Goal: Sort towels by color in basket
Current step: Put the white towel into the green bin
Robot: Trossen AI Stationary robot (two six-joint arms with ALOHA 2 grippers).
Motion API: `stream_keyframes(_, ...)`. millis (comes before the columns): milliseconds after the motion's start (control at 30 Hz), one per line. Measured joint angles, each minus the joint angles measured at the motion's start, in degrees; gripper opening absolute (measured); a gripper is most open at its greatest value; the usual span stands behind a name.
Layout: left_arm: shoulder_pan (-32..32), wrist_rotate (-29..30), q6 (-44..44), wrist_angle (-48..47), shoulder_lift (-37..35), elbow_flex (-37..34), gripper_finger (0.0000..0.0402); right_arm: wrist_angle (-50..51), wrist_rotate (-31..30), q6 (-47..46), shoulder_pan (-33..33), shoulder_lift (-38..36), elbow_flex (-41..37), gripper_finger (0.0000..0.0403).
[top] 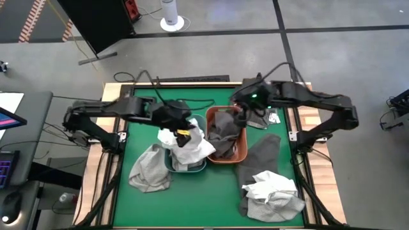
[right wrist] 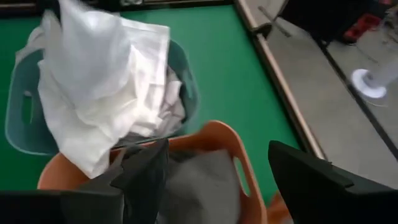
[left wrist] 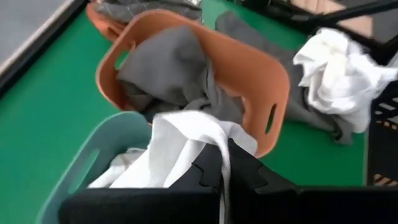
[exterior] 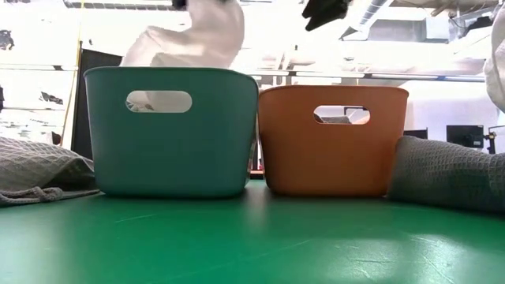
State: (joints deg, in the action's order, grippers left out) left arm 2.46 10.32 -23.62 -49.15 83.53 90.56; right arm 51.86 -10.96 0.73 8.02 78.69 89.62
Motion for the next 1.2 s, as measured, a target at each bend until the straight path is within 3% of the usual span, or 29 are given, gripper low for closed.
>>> stream_keyframes(167, -2.39, -1.68, -0.01, 6.39, -0.11, -11.06, 0.0000, 2.77, -1.90, -1.85, 0.03, -4.19, 0.00, 0.0306)
stream_keyframes(400, -7.45, -10.55, -0.17, 14.57, -0.02, -24.64, 0.0000, 4.20, -3.58, -5.53, -0.93, -6.11, 0.00, 0.0306)
stream_keyframes(800, -9.20, -13.56, 4.33, 15.57, -0.02, -33.37, 0.0004, 5.64, -4.49, -11.47, -3.49, -4.34, -0.01, 0.0306)
stream_keyframes(933, -8.63, -15.43, 4.36, 15.52, -0.02, -31.95, 0.0045, 5.59, -6.03, -11.44, -4.40, -4.31, 0.00, 0.0306)
stream_keyframes(1200, -8.59, -15.77, 3.56, 13.47, -0.02, -24.52, 0.0184, 6.91, -6.33, -10.37, -4.14, -4.48, 0.00, 0.0306)
